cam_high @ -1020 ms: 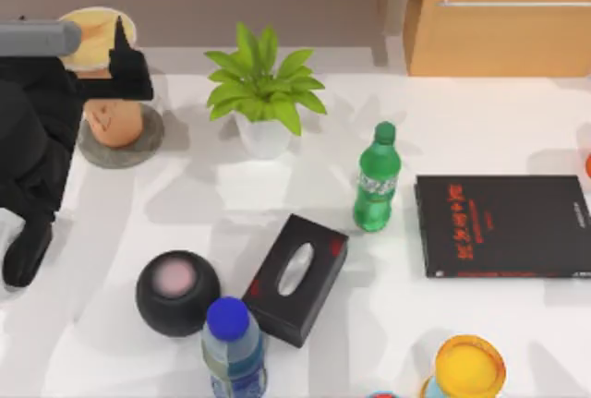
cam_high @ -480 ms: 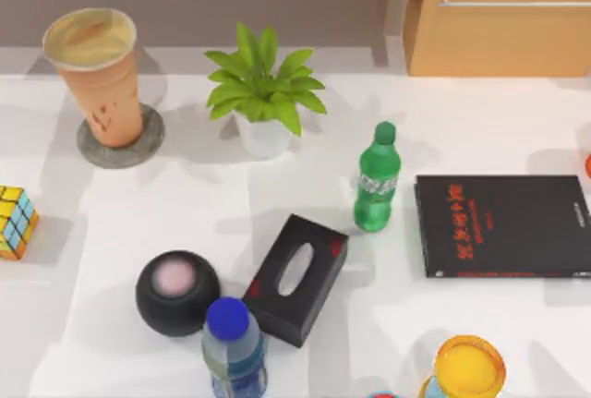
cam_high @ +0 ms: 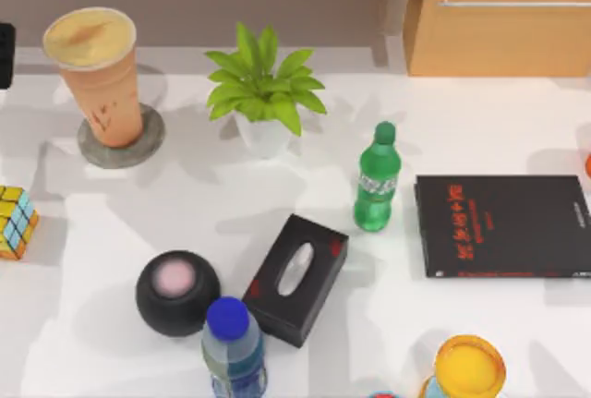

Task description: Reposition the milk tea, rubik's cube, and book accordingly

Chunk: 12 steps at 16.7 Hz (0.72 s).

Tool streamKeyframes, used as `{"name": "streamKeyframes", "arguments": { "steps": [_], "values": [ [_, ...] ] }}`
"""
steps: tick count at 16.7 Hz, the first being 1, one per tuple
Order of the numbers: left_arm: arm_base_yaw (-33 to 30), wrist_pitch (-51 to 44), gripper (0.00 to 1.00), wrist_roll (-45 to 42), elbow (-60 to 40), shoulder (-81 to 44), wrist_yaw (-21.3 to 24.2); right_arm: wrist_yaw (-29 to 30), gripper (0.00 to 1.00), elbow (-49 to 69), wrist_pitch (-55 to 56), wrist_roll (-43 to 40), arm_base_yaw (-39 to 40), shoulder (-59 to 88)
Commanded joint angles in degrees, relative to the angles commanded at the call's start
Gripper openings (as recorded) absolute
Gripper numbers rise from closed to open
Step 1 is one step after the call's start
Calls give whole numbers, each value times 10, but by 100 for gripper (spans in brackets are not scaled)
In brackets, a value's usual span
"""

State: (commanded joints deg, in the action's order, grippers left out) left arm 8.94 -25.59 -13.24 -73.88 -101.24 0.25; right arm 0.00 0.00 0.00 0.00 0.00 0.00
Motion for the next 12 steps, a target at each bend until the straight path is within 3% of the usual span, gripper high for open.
{"name": "streamKeyframes", "arguments": {
  "steps": [6,12],
  "values": [
    [-3,-302,100,-20,-55,-40,-2,0,100,0,0,0,0,0],
    [-30,-393,100,-26,-78,-55,-2,0,100,0,0,0,0,0]
  ]
}}
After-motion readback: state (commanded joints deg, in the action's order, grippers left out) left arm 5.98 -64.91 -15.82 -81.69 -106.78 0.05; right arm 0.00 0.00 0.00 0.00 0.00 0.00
